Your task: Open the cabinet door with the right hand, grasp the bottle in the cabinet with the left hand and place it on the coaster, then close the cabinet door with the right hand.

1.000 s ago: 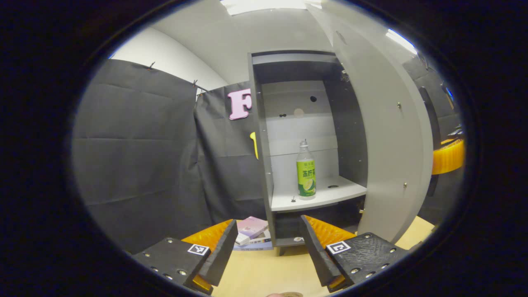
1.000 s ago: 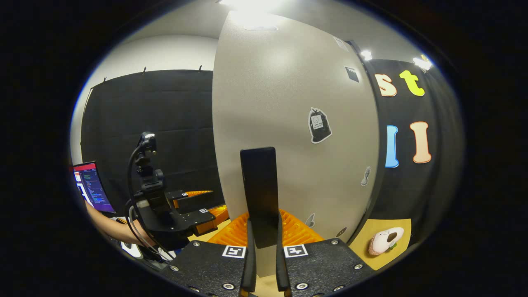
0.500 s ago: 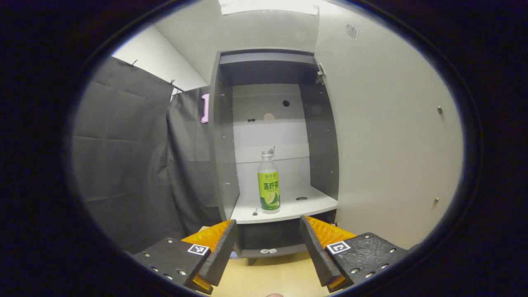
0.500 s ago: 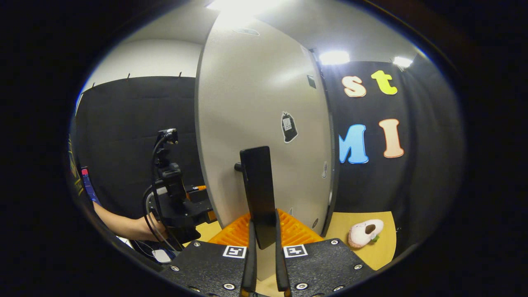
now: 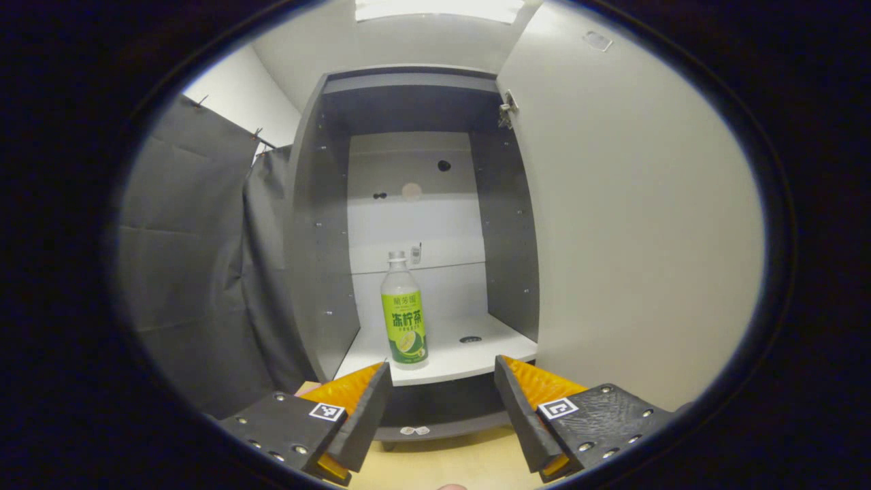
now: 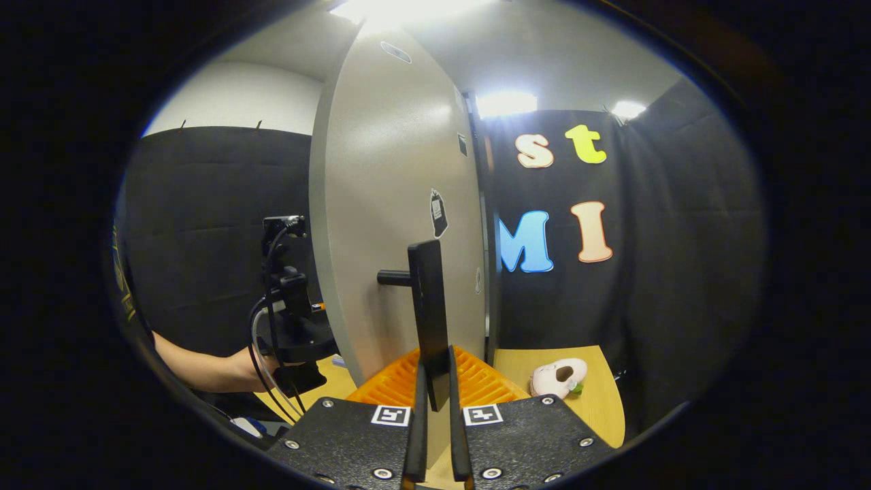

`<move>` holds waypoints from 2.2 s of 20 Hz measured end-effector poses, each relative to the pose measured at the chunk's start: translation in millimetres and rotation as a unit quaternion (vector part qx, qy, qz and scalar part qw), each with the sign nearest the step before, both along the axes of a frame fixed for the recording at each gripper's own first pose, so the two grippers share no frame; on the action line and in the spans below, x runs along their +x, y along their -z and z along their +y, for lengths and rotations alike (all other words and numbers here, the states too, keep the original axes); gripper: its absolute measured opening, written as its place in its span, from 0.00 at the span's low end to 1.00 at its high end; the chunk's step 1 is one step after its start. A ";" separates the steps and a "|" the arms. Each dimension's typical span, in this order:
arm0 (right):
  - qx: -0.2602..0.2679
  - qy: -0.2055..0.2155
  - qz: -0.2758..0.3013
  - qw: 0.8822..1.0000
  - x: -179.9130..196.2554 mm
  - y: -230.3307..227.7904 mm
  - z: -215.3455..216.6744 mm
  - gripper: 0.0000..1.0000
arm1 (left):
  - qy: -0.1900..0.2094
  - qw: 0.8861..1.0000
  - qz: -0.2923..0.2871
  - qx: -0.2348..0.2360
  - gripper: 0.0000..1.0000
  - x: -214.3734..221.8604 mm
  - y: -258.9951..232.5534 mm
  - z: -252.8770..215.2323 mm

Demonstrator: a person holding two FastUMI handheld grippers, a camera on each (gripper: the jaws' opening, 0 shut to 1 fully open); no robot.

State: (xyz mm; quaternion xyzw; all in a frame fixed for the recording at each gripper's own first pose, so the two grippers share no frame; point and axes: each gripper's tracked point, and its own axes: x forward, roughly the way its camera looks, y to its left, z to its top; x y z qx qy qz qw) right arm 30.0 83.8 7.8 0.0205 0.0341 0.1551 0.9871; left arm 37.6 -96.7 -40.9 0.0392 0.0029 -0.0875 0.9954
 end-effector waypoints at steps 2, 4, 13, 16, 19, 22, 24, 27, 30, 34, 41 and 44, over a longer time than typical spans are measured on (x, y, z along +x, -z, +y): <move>-0.012 0.020 -0.004 1.000 -2.7 0.0 -7.2 0.14 | 0.009 1.000 0.000 -0.005 0.87 17.7 2.3 -7.2; -0.022 0.043 -0.004 0.999 -3.6 1.7 -16.1 0.14 | 0.005 1.000 0.000 -0.004 0.87 37.6 4.6 -6.8; -0.019 0.115 -0.016 0.993 -8.0 -1.2 -46.8 0.38 | -0.032 0.999 -0.008 0.022 0.87 114.4 18.4 15.1; -0.023 0.143 -0.033 0.989 -24.5 -2.2 -62.5 0.69 | -0.029 0.999 -0.011 0.032 0.87 133.0 21.4 17.8; 0.004 0.194 -0.041 0.980 -43.0 4.4 -99.2 0.92 | -0.053 0.998 -0.023 0.038 0.87 156.7 19.8 27.2; 0.031 0.249 -0.030 0.968 -51.5 17.8 -129.5 0.93 | -0.062 0.997 -0.029 0.030 0.87 182.2 17.4 32.1; 0.037 0.256 -0.014 0.966 -47.3 26.2 -130.4 0.94 | -0.059 0.998 -0.029 0.021 0.87 199.8 16.4 31.9; 0.005 0.266 -0.016 0.964 -34.1 22.9 -134.8 0.95 | -0.057 0.998 -0.030 0.020 0.87 220.6 11.8 33.5; -0.024 0.267 -0.018 0.963 -25.1 25.0 -141.6 0.95 | -0.029 0.999 -0.026 0.011 0.69 219.4 9.6 20.1; -0.025 0.252 -0.022 0.967 -6.3 29.2 -153.4 0.95 | -0.039 0.998 -0.047 0.009 0.73 195.3 -10.4 21.4; 0.010 0.225 -0.028 0.974 52.0 39.9 -192.1 0.95 | -0.062 0.996 -0.068 0.010 0.65 113.7 -47.2 27.8; 0.018 0.232 -0.030 0.972 90.7 48.6 -213.7 0.95 | -0.103 0.991 -0.078 0.019 0.72 67.6 -55.5 50.0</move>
